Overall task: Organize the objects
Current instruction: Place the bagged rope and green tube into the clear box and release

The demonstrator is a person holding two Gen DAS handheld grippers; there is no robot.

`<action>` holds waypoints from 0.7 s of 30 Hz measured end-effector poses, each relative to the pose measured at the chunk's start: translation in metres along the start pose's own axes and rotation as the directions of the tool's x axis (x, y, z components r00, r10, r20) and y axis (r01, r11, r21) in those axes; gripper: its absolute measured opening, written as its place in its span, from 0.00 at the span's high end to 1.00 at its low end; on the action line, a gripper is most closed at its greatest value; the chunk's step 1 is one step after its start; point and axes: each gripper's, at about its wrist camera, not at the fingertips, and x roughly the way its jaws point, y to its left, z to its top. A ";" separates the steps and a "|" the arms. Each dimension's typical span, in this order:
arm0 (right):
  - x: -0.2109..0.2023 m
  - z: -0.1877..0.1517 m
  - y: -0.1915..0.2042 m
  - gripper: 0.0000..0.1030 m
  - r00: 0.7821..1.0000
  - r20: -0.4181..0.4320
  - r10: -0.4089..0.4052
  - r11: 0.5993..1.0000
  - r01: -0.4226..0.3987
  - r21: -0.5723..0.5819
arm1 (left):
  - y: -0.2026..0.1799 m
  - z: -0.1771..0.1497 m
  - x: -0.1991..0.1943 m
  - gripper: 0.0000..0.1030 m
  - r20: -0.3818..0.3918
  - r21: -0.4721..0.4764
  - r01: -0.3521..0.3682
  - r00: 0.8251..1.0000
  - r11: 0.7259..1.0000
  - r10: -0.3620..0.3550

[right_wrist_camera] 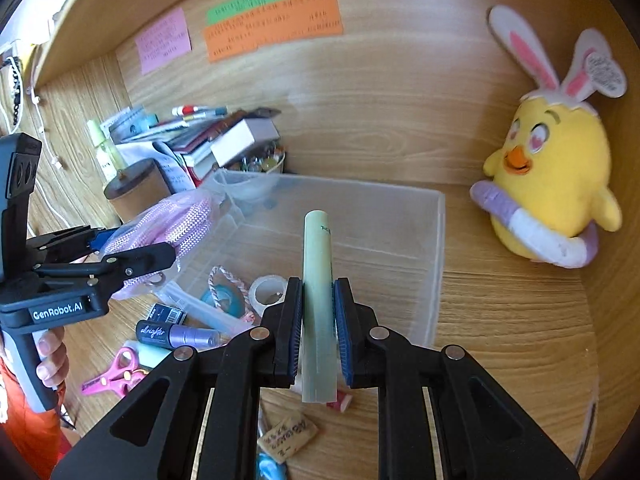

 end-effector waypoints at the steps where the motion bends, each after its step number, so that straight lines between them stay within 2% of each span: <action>1: 0.003 0.001 0.000 0.86 1.000 -0.007 -0.004 1.000 0.004 -0.002 | 0.000 0.001 0.003 0.46 -0.008 0.001 0.002 1.000 1.000 -0.002; 7: 0.024 0.005 0.003 0.86 0.998 -0.054 -0.019 1.000 0.017 -0.023 | -0.001 0.005 0.015 0.45 -0.038 -0.015 0.005 0.999 1.000 -0.006; 12: 0.034 0.003 0.009 0.86 0.996 -0.086 -0.012 0.999 0.008 -0.045 | -0.005 0.008 0.006 0.45 0.000 0.003 0.002 1.000 1.000 -0.002; 17: 0.029 0.003 0.012 0.86 0.997 -0.081 -0.001 0.999 -0.003 -0.049 | -0.011 0.005 -0.005 0.37 0.023 0.027 -0.004 1.000 1.000 0.004; 19: 0.023 0.003 0.013 0.84 0.997 -0.073 0.007 0.999 -0.010 -0.051 | -0.013 0.003 -0.008 0.36 0.027 0.031 -0.005 1.000 1.000 0.004; 21: 0.015 0.002 0.015 0.77 0.998 -0.060 0.009 0.998 -0.013 -0.055 | -0.013 0.000 -0.014 0.34 0.032 0.030 -0.003 0.999 1.000 0.002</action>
